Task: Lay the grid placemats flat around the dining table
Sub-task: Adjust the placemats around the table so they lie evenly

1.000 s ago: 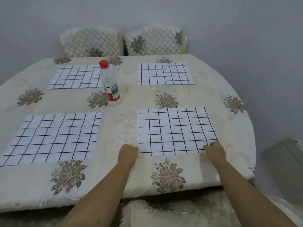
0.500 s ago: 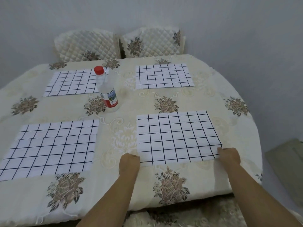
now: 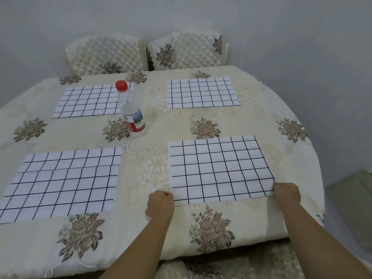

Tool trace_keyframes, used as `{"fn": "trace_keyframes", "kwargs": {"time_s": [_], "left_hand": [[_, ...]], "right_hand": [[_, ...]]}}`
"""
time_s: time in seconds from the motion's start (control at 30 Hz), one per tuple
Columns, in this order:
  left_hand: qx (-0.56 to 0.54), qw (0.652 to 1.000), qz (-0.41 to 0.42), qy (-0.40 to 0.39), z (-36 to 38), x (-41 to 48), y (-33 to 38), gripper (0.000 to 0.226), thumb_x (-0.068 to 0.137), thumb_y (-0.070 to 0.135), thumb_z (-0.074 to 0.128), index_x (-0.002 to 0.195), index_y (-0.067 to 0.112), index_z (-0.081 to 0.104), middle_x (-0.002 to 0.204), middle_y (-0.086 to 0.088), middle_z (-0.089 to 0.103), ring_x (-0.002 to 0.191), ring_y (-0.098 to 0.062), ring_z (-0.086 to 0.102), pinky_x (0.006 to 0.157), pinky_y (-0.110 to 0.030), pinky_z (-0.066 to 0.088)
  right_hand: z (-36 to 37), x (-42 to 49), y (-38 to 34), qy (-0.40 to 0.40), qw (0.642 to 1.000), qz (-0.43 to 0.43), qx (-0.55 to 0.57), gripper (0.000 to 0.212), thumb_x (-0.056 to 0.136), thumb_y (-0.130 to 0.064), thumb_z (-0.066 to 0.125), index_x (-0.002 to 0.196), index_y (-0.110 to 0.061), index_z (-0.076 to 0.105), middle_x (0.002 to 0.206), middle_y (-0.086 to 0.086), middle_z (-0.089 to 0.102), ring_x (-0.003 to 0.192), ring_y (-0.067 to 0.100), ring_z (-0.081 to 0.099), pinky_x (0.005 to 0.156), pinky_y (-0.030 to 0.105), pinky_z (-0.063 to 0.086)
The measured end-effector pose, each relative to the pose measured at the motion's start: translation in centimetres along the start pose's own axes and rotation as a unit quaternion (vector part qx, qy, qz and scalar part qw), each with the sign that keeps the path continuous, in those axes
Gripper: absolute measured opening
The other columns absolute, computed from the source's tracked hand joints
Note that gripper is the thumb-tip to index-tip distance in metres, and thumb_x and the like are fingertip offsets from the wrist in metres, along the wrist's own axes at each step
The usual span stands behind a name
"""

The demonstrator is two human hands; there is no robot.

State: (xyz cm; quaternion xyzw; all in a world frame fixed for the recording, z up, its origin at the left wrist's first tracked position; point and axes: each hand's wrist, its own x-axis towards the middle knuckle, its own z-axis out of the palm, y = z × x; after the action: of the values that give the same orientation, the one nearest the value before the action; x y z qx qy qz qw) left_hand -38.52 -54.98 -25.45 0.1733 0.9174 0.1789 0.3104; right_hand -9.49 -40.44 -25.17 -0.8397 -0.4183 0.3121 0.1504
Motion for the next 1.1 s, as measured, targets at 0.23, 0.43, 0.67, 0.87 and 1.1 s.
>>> {"fn": "trace_keyframes", "kwargs": {"time_s": [0.23, 0.43, 0.67, 0.87, 1.1], "left_hand": [[0.010, 1.000, 0.004, 0.011, 0.0, -0.1, 0.0, 0.025, 0.087, 0.016, 0.049, 0.080, 0.019, 0.073, 0.083, -0.004, 0.069, 0.071, -0.024, 0.057, 0.070, -0.028, 0.039], [0.013, 1.000, 0.017, 0.012, -0.1, -0.3, -0.1, 0.022, 0.089, 0.024, 0.051, 0.087, 0.020, 0.073, 0.089, -0.003, 0.070, 0.077, -0.024, 0.061, 0.069, -0.028, 0.038], [0.025, 0.962, 0.238, 0.131, 1.1, -1.7, 1.0, 0.021, 0.077, 0.005, 0.062, 0.098, 0.007, 0.063, 0.105, -0.009, 0.061, 0.098, -0.029, 0.058, 0.081, -0.038, 0.044], [0.192, 0.817, 0.540, 0.062, 4.5, -1.4, 3.1, 0.042, 0.074, 0.011, 0.039, 0.108, 0.010, 0.063, 0.118, -0.009, 0.066, 0.111, -0.026, 0.062, 0.084, -0.046, 0.052], [0.296, 0.819, 0.491, 0.015, 5.7, 1.3, 0.0, 0.053, 0.098, 0.043, 0.006, 0.140, 0.027, 0.034, 0.148, 0.006, 0.036, 0.142, -0.013, 0.015, 0.106, -0.048, 0.032]], "right_hand": [[-0.2, -0.3, 0.0, 0.024, 1.000, 0.007, -0.001, 0.028, 0.086, -0.010, 0.056, 0.093, 0.015, 0.064, 0.101, 0.032, 0.064, 0.096, 0.043, 0.060, 0.079, 0.040, 0.046], [0.0, -0.9, 0.2, 0.058, 0.997, -0.011, 0.044, 0.023, 0.088, -0.008, 0.052, 0.100, 0.009, 0.062, 0.104, 0.029, 0.063, 0.096, 0.042, 0.058, 0.079, 0.040, 0.044], [5.2, -5.8, -1.9, 0.127, 0.936, -0.324, -0.050, 0.035, 0.078, -0.011, 0.041, 0.101, 0.004, 0.061, 0.100, 0.024, 0.061, 0.087, 0.040, 0.061, 0.072, 0.044, 0.048], [11.5, -10.1, -3.7, -0.022, 0.866, -0.471, -0.165, 0.046, 0.086, -0.022, 0.035, 0.122, -0.005, 0.058, 0.129, 0.016, 0.058, 0.119, 0.034, 0.055, 0.091, 0.054, 0.045], [9.3, -5.3, 0.2, -0.039, 0.867, -0.426, -0.255, 0.061, 0.089, -0.047, 0.005, 0.146, -0.024, 0.008, 0.153, -0.008, 0.001, 0.144, 0.018, 0.000, 0.114, 0.047, 0.005]]}}
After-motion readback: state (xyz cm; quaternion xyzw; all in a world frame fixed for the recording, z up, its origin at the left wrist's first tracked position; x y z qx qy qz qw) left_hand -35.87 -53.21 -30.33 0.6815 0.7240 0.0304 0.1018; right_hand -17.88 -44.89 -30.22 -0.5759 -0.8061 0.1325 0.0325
